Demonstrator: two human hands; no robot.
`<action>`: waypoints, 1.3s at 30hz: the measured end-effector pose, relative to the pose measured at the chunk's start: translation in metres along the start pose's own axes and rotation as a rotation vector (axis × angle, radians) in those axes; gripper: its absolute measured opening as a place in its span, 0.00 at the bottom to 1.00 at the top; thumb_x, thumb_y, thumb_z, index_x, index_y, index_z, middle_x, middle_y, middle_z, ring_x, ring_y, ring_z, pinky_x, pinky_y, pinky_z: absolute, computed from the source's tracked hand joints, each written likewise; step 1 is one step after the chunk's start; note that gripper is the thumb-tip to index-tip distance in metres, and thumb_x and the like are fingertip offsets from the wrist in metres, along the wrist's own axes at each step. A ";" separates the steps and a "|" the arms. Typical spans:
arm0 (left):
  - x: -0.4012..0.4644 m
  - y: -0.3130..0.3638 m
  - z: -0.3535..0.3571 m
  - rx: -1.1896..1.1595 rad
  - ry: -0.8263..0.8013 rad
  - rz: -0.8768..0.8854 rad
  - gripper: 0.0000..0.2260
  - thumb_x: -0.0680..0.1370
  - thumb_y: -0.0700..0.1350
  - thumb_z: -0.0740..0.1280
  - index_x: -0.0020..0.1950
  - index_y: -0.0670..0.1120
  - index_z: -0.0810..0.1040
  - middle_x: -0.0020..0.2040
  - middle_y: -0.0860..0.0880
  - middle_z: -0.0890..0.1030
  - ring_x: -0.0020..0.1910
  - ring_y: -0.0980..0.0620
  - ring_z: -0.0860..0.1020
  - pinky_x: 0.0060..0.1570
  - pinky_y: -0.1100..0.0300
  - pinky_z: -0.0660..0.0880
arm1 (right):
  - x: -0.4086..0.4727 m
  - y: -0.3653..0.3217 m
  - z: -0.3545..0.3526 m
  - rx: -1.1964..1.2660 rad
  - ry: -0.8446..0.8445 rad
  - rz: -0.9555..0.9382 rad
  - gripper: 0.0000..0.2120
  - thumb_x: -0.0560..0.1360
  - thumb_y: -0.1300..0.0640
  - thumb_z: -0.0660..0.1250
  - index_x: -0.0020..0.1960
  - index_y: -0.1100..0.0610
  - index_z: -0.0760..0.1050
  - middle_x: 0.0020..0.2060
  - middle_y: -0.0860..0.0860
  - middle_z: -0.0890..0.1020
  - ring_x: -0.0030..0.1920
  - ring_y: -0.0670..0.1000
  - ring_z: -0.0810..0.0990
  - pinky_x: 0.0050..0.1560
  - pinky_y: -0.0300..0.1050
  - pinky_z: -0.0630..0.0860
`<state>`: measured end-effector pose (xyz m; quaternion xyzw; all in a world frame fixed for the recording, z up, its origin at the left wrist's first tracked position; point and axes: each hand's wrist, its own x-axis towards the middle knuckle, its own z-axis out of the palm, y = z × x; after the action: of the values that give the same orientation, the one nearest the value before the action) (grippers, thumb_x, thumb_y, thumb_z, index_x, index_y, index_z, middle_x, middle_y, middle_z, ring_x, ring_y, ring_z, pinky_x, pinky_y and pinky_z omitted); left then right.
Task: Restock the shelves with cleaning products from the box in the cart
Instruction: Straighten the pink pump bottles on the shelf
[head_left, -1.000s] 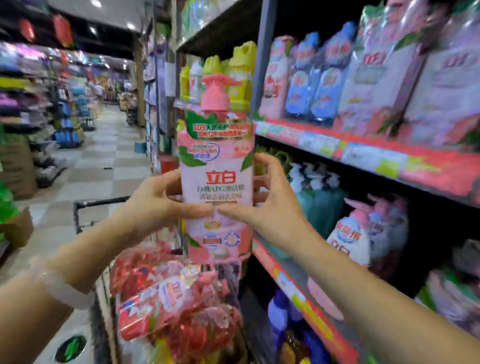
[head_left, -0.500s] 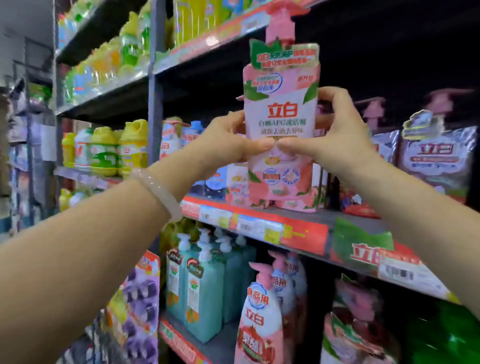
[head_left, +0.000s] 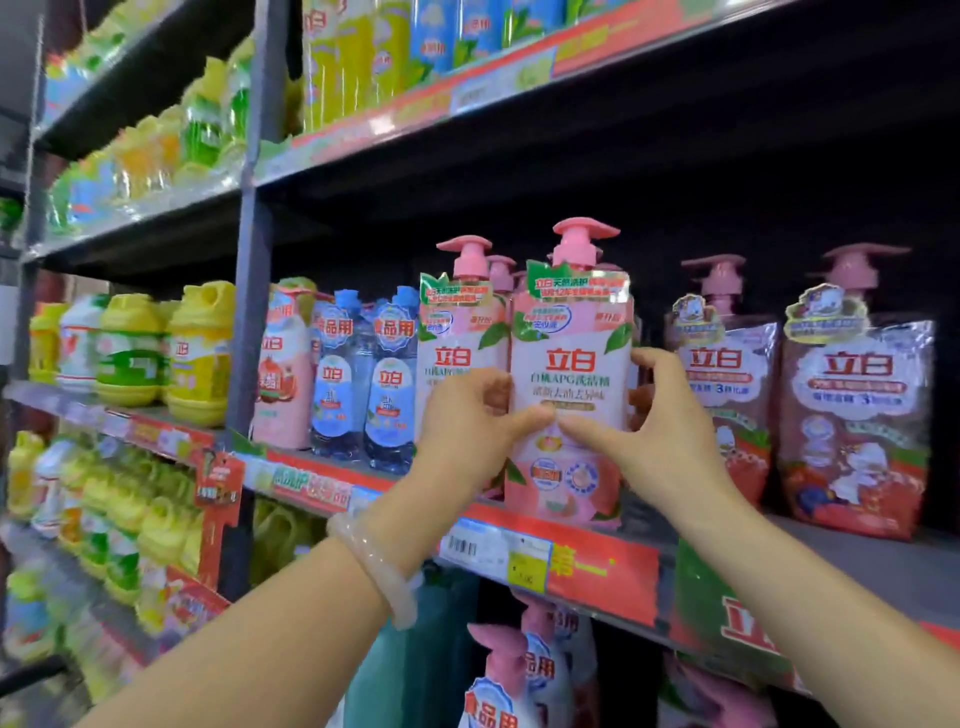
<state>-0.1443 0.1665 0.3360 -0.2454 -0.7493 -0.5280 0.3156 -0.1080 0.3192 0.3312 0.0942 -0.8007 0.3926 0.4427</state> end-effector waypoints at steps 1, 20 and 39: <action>-0.002 -0.003 0.002 0.010 0.042 -0.006 0.11 0.70 0.45 0.75 0.49 0.44 0.82 0.42 0.49 0.83 0.40 0.54 0.80 0.44 0.60 0.77 | -0.001 0.002 0.000 -0.027 -0.016 0.009 0.39 0.62 0.46 0.78 0.67 0.48 0.61 0.59 0.50 0.75 0.56 0.52 0.76 0.51 0.53 0.76; -0.015 -0.048 -0.004 -0.040 0.035 -0.015 0.09 0.75 0.38 0.69 0.55 0.43 0.81 0.46 0.45 0.81 0.37 0.58 0.79 0.30 0.75 0.73 | -0.014 -0.011 0.018 -0.314 -0.105 0.064 0.46 0.64 0.36 0.72 0.70 0.47 0.47 0.61 0.52 0.72 0.61 0.57 0.73 0.49 0.50 0.70; -0.016 -0.043 -0.011 0.207 0.119 -0.091 0.45 0.65 0.57 0.76 0.77 0.47 0.58 0.70 0.47 0.63 0.68 0.52 0.64 0.66 0.60 0.61 | -0.013 -0.011 0.016 -0.304 -0.206 0.072 0.52 0.65 0.38 0.73 0.75 0.48 0.42 0.67 0.53 0.67 0.66 0.56 0.68 0.56 0.53 0.72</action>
<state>-0.1615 0.1418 0.2997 -0.1457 -0.7902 -0.4749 0.3589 -0.1047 0.2982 0.3221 0.0372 -0.8947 0.2708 0.3533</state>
